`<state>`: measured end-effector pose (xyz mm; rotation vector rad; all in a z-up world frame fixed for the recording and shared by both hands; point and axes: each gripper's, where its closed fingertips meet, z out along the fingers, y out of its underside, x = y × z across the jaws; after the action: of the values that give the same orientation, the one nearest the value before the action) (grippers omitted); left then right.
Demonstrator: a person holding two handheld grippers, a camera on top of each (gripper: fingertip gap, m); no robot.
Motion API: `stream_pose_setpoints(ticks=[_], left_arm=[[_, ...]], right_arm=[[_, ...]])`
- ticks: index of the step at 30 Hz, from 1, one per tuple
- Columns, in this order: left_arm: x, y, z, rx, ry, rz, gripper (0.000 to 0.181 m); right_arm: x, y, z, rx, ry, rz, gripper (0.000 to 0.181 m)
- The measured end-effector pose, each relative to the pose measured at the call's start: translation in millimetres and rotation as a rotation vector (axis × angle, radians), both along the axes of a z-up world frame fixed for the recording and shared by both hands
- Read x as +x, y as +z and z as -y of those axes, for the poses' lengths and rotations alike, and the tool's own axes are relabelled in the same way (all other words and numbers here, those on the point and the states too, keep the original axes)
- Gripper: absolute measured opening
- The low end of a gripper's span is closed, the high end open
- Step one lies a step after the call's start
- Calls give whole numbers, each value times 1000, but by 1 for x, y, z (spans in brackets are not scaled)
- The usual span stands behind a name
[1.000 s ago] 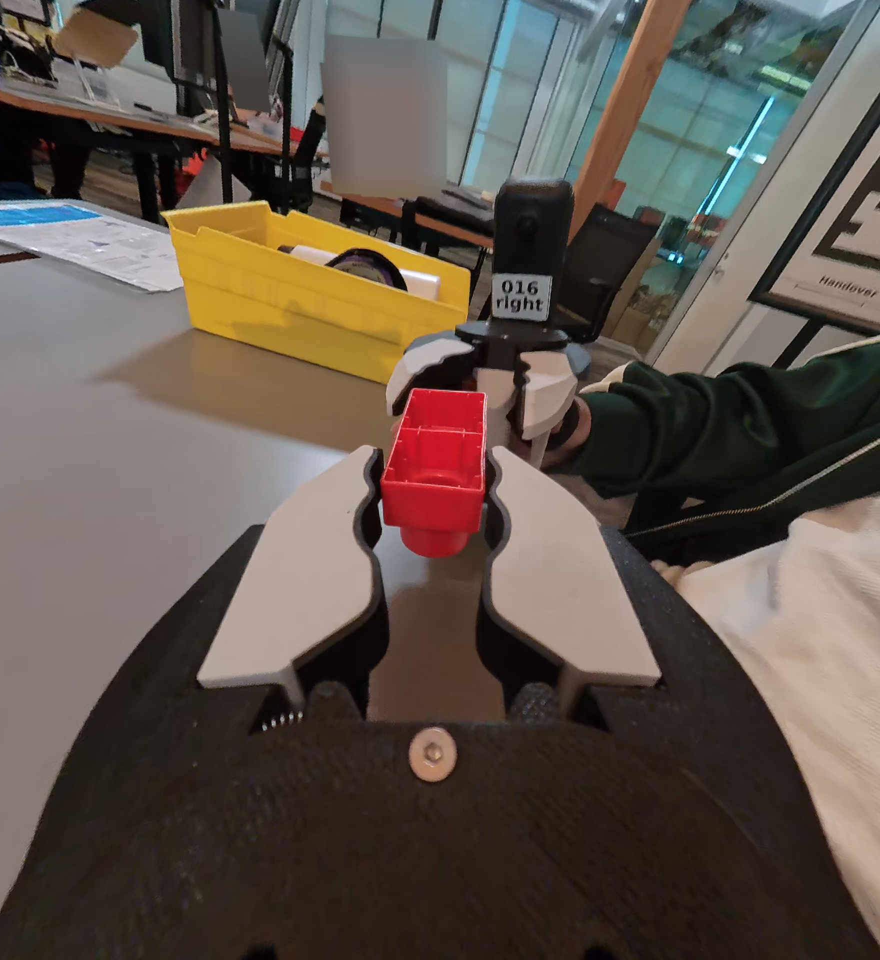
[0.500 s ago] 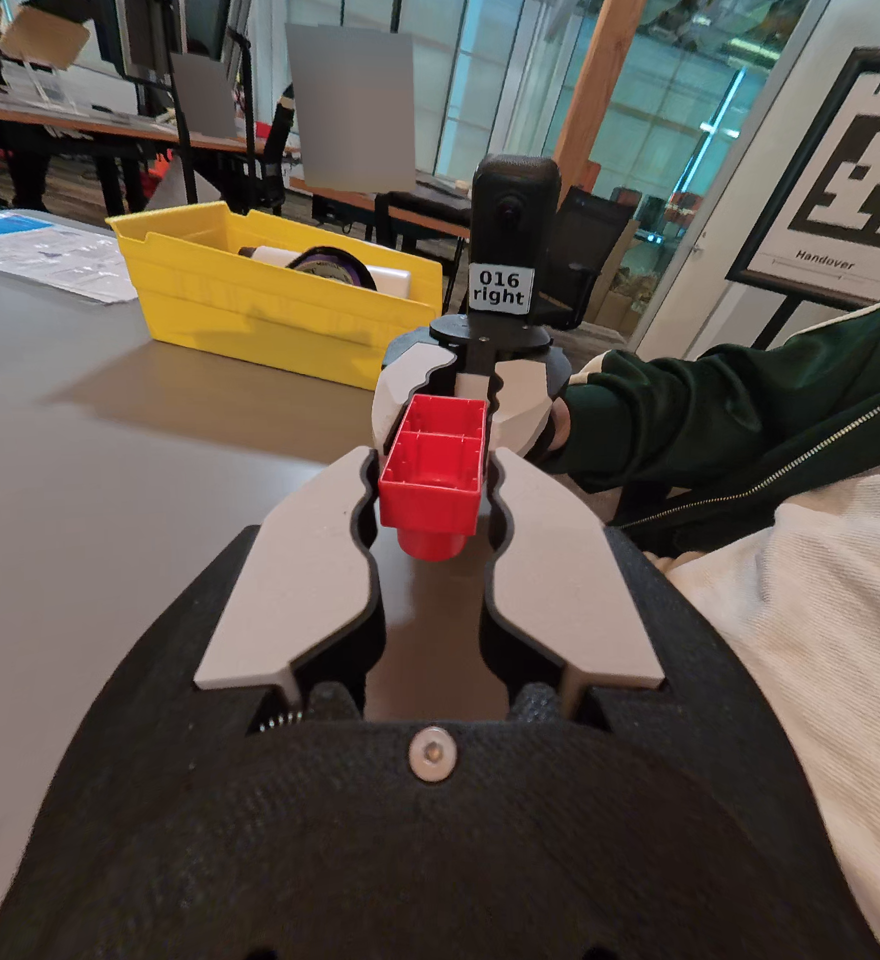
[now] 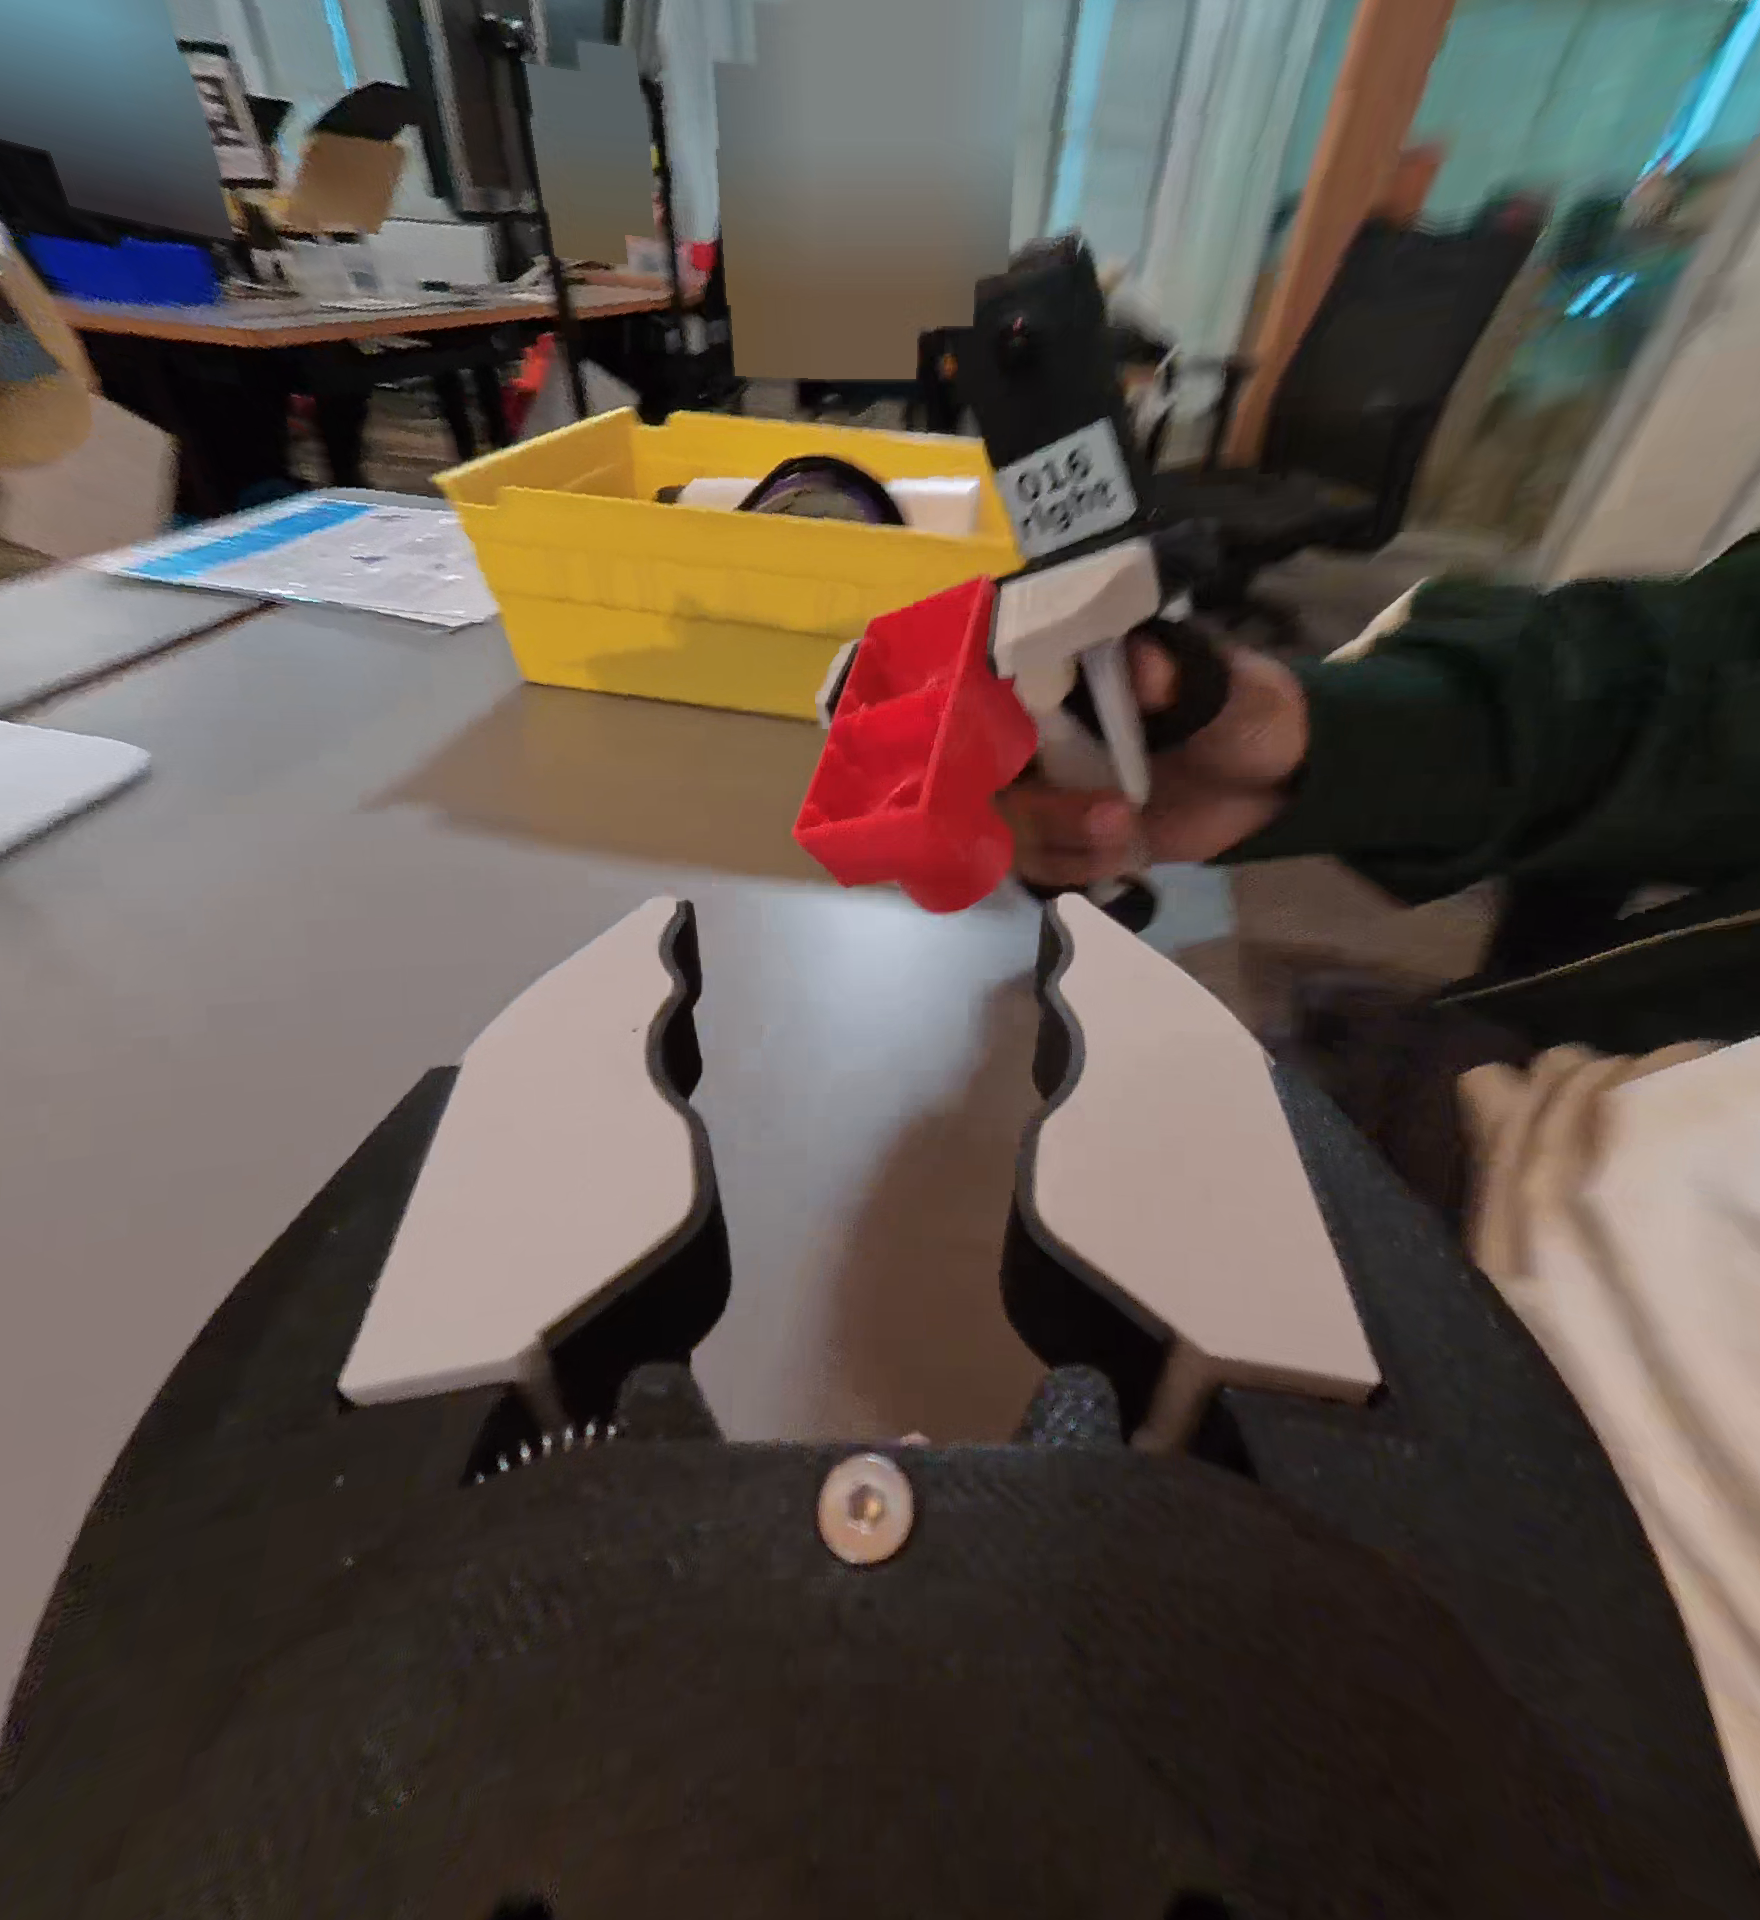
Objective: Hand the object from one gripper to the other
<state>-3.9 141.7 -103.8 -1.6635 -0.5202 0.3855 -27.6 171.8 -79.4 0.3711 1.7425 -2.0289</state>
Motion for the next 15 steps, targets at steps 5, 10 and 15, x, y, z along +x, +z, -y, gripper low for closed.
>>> stream_pose_setpoints(ticks=[5, 10, 15], left_arm=[[-8, -16, -4, -351, 147, -187, 72], [-15, -24, -12, -587, 278, -317, 75], [-15, -25, -13, -723, 316, -400, 57]], right_arm=[[-6, -4, 1, -7, -15, 109, 36], [-2, -11, 8, 27, -30, 141, 37], [9, -19, 17, 91, -17, 85, 37]])
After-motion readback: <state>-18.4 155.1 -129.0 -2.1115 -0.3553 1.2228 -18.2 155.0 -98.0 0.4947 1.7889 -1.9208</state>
